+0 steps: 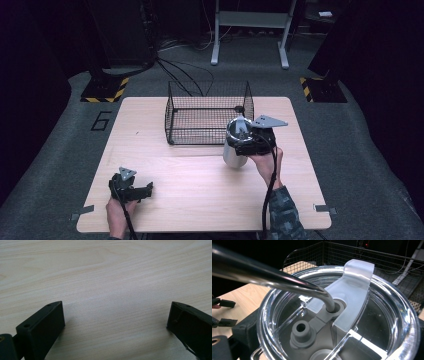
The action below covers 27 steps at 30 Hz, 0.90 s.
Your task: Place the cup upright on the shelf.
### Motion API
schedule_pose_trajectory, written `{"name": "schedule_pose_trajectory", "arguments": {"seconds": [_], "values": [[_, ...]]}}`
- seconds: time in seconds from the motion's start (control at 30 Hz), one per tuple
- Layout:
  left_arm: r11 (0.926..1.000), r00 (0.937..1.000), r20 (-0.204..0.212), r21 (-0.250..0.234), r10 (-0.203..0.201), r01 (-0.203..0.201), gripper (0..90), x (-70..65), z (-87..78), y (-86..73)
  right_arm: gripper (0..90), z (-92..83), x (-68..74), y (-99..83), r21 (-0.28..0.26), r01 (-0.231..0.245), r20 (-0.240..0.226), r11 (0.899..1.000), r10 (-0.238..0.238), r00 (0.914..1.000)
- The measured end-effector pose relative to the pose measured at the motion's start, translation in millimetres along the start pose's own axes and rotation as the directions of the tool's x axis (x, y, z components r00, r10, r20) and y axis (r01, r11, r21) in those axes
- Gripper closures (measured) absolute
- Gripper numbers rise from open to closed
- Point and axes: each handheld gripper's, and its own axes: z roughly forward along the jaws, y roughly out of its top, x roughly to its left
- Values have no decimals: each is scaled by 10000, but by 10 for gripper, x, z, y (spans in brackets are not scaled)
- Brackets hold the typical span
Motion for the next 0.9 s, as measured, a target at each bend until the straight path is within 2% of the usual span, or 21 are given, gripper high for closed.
{"name": "schedule_pose_trajectory", "arguments": {"seconds": [0.43, 0.5, 0.6, 0.9], "values": [[10000, 10000, -1, -14, -22, 22, 9, -1, 1, 0, 30, 146, 29, 124, 24, 57, -266, 10000, -56, 9996], [9999, 9999, 16, 102, 124, -124, 9, 8, -7, 1, 30, 166, 30, 144, 15, 73, -288, 10000, -73, 9996], [9999, 9999, 14, 96, 120, -120, 9, 8, -6, 1, 30, 192, 28, 177, 34, 23, -351, 10000, -22, 9994], [9999, 9999, 9, 97, 130, -130, 9, 7, -7, 1, 30, 218, 28, 283, -19, 106, -401, 9999, -106, 9991]]}}
